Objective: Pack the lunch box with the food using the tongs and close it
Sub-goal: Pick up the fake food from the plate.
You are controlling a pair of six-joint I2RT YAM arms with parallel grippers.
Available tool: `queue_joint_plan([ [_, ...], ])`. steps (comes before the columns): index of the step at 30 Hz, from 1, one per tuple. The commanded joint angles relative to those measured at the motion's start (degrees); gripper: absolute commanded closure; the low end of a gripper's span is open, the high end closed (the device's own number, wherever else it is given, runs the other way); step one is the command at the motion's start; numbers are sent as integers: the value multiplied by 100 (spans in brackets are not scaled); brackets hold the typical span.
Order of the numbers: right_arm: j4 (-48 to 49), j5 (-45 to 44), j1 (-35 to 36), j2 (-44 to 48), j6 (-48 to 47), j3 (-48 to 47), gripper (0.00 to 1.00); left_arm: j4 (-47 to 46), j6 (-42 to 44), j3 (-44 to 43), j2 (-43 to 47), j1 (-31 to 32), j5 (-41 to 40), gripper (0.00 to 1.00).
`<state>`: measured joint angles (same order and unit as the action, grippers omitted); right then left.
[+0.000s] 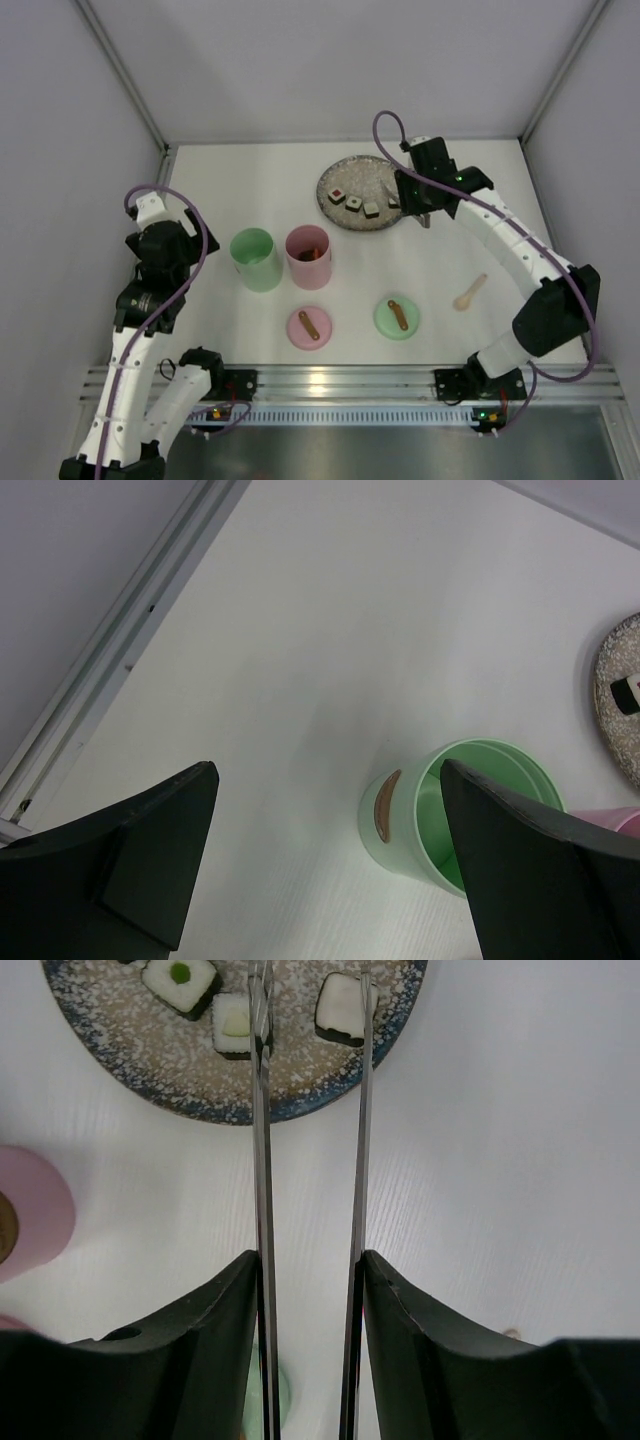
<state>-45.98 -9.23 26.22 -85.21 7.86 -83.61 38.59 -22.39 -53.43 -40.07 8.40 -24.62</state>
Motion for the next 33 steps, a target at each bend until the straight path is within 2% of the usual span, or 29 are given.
queue_joint_plan([
  [1,537,-175,-178,-276,198,-128,55,-238,7,-36,17,12,63,1],
  [11,950,-395,-249,-777,330,64,54,-247,33,-10,114,21,1,1],
  [33,994,-334,-328,-1235,366,284,54,-282,42,-10,88,30,36,1],
])
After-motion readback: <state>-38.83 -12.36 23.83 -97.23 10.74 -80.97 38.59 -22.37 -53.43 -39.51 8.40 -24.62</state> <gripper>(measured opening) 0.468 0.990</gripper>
